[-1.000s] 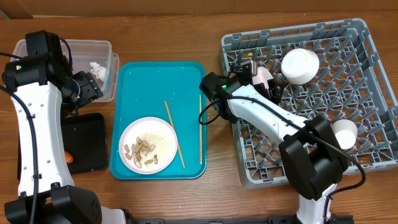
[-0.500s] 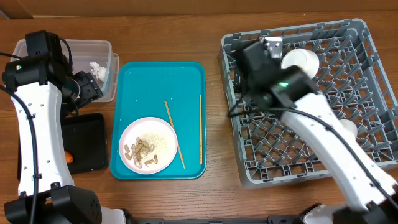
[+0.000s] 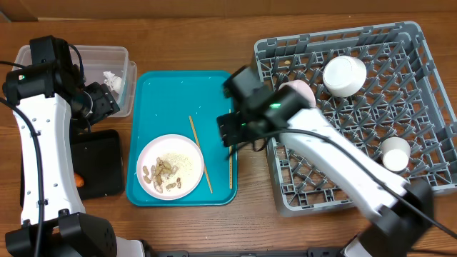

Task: Sort waste into correct bins and load items into the dishwasher
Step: 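Move the right gripper over the wooden chopsticks on the teal tray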

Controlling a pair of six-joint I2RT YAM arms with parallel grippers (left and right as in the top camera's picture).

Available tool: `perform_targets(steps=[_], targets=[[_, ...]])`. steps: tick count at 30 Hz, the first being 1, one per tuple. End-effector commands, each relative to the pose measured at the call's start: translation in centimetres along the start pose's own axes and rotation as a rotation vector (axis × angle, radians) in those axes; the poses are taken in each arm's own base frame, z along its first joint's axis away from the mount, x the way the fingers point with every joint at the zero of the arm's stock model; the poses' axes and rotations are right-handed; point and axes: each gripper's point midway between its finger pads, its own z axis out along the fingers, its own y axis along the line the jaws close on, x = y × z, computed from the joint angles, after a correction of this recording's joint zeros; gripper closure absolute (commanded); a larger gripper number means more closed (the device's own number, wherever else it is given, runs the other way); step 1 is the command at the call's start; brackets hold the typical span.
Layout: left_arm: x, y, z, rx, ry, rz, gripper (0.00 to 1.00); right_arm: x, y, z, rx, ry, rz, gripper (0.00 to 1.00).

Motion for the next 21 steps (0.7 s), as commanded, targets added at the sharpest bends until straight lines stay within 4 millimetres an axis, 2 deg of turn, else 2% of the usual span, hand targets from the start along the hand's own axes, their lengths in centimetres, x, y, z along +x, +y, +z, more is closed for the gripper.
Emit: perform_targets(steps=[1,6,11,21], targets=[[-0.1,-0.2,-0.4,0.014,-0.009,0.018,0.27,1.6,0.3,4.1,0.04,0.095,0.14,0.37],[-0.1,-0.2,-0.4,0.014,-0.009,0.018,0.27,2.8,-0.4,9.0,0.137,0.159,0.246,0.37],[-0.2,-0.2,-0.4,0.014,-0.01,0.018,0.27,4.0,-1.5,12.3,0.188,0.226,0.257,0.37],[-0.2,-0.2,-0.4,0.014,-0.011,0.018,0.27,5.3,-2.6,14.9,0.23,0.283,0.264,0.43]])
